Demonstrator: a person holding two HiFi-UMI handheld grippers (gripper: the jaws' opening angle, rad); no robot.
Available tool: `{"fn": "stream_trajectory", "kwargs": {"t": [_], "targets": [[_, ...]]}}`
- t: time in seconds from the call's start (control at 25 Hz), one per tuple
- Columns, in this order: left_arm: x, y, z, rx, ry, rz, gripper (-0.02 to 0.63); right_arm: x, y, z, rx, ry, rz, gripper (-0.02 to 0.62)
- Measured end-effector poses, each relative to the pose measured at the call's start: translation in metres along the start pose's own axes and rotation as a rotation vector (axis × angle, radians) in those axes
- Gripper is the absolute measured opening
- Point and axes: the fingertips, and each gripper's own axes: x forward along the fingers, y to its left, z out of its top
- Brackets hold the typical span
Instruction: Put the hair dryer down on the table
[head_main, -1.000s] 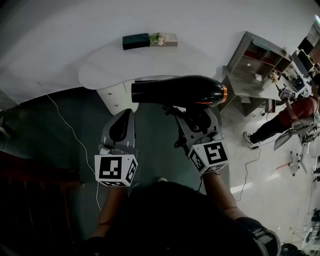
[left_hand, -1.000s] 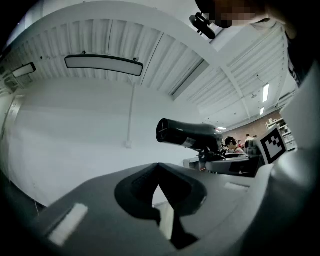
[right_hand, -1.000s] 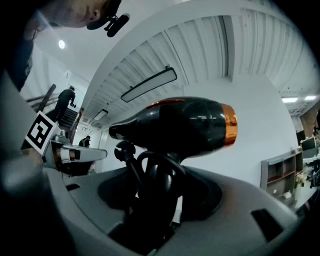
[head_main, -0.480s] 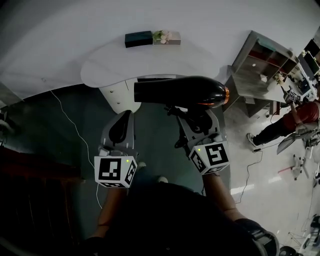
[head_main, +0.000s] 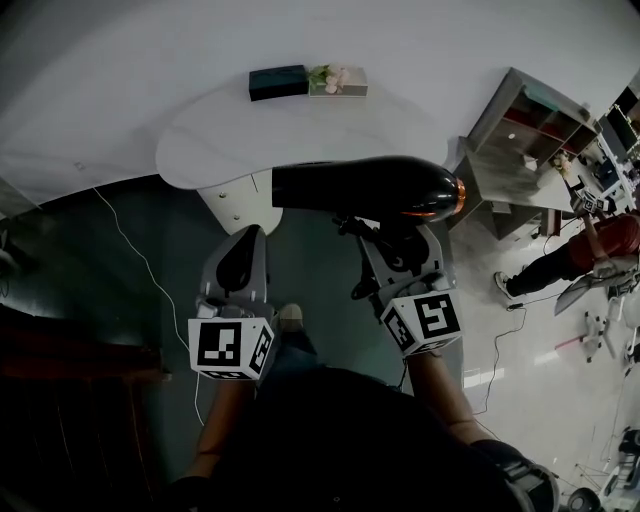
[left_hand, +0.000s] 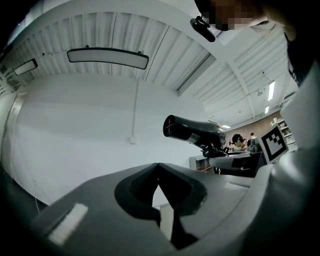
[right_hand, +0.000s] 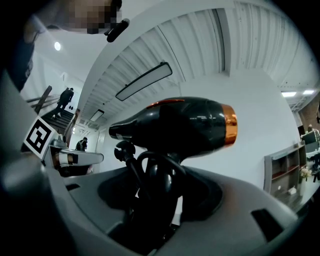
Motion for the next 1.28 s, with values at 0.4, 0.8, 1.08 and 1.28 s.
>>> {"fn": "stream_trajectory", "kwargs": {"t": [0.4,0.8,1.08,1.28], "targets": [[0.103,0.104,0.000,-0.003,-0.055,-0.029,0.012,0.140,-0.012,-0.010,-0.008,0.000,-0.042,0.247],[0.166,0.147,-0.021,-0.036,-0.047,-0.127,0.012,0.196,-0.034,-0.031,0.019,0.014,-0.164,0.247],[0.172,0.150,-0.027,-0.061,-0.041,-0.148,0.012,0.200,-0.036,-0.035,0.008,0.037,-0.180,0.247],[0.167,0.148,-0.019,-0.050,-0.051,-0.136,0.012,0.200,-0.032,-0.030,0.007,0.027,-0.155,0.247]]}}
